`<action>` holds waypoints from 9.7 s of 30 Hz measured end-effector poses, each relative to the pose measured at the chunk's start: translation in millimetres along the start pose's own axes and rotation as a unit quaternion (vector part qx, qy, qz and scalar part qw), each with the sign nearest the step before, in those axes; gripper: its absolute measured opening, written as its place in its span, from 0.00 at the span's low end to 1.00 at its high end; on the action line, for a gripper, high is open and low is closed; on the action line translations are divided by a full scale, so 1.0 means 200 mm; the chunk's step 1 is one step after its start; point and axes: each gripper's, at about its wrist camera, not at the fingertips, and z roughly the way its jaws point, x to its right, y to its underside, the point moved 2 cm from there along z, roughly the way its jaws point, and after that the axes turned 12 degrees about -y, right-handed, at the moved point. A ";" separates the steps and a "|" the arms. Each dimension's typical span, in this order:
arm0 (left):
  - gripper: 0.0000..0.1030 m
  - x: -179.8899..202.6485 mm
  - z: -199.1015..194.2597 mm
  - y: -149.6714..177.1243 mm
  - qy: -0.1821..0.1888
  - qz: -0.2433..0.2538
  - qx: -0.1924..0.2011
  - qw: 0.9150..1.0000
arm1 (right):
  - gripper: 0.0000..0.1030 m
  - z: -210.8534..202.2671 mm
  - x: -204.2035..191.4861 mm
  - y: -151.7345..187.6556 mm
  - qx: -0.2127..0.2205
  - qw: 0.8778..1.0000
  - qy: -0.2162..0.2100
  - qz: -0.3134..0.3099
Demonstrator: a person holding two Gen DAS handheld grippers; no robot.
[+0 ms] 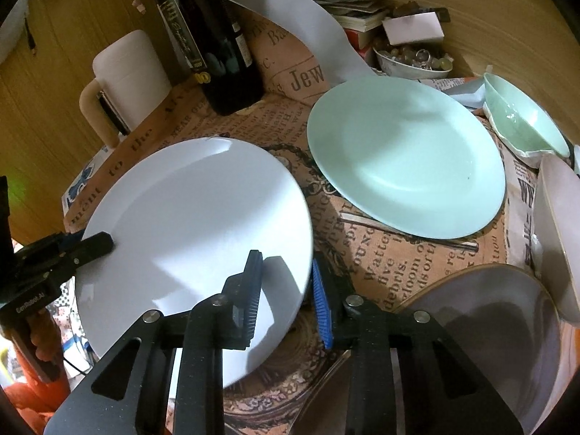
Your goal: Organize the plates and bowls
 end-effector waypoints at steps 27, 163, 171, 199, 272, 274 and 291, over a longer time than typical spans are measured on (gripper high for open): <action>0.24 0.13 -0.12 -0.11 -0.004 0.001 0.033 0.999 | 0.21 -0.29 0.00 0.03 0.086 0.996 0.001 0.014; 0.57 0.70 0.46 -0.57 -0.014 0.097 -0.016 0.995 | 0.46 -0.60 0.39 -0.07 0.136 0.988 0.061 0.042; 0.42 0.72 0.69 -0.61 -0.012 0.103 -0.071 0.992 | 0.46 -0.54 0.45 -0.15 0.118 0.990 0.069 0.040; 0.18 0.49 0.67 -0.61 0.016 0.115 -0.070 0.991 | 0.42 -0.10 0.68 -0.48 -0.053 0.994 0.048 0.079; 0.19 0.65 -0.04 -0.45 0.099 0.085 0.039 0.991 | 0.19 -0.69 0.36 -0.02 0.087 0.991 0.044 0.091; 0.19 0.67 -0.05 -0.43 0.104 0.089 0.036 0.990 | 0.18 -0.71 0.36 0.02 0.090 0.990 0.046 0.096; 0.19 0.83 -0.04 -0.22 0.108 0.115 0.007 0.987 | 0.18 -0.81 0.36 0.30 0.109 0.984 0.059 0.128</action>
